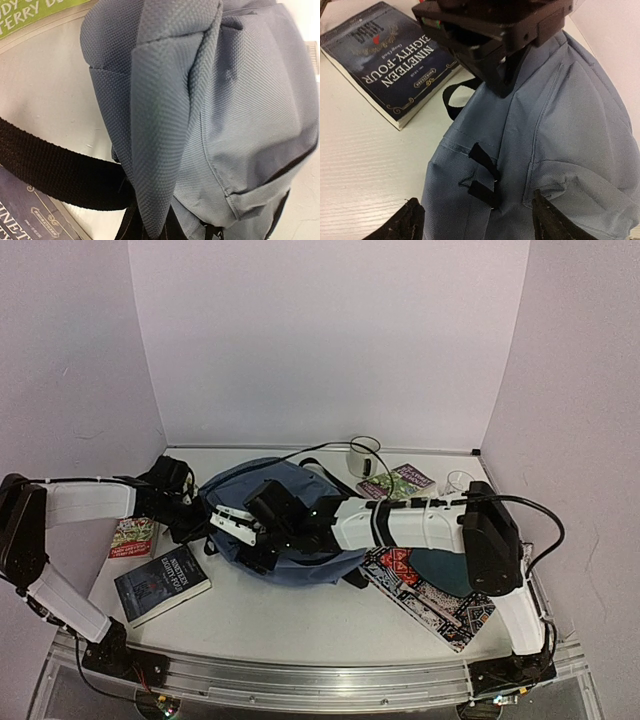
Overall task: Pack the student bag
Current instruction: Pick up the student bag from the center of the board, then pick up the largest pocket of the bag from the student bag, then unzip the largest pocket of the student bag.
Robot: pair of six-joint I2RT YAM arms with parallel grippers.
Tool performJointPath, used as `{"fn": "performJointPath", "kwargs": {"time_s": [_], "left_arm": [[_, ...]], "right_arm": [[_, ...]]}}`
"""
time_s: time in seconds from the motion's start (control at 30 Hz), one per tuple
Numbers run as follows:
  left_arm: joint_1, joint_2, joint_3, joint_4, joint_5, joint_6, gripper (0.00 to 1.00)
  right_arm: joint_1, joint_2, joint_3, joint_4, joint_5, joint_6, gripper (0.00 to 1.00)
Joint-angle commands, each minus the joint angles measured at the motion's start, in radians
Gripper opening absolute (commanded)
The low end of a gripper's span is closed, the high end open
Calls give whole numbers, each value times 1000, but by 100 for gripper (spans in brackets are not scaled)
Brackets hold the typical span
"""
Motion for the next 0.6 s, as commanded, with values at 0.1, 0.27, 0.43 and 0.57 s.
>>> {"fn": "performJointPath", "kwargs": {"time_s": [0.1,0.27,0.43,0.57], "left_arm": [[-1,-74,9,33,52,0,0],[-1,-85,6,33,58,5,0],[-1,-100,3,33,49,14,0],[-1,-102,7,32,48,20,0]], "right_arm": [[6,63,77,-32,95,-110,63],[6,83,95,-33,117,-125,49],[6,91,103,-33,123,-124,34],[6,96,106,-33,123,-122,14]]}}
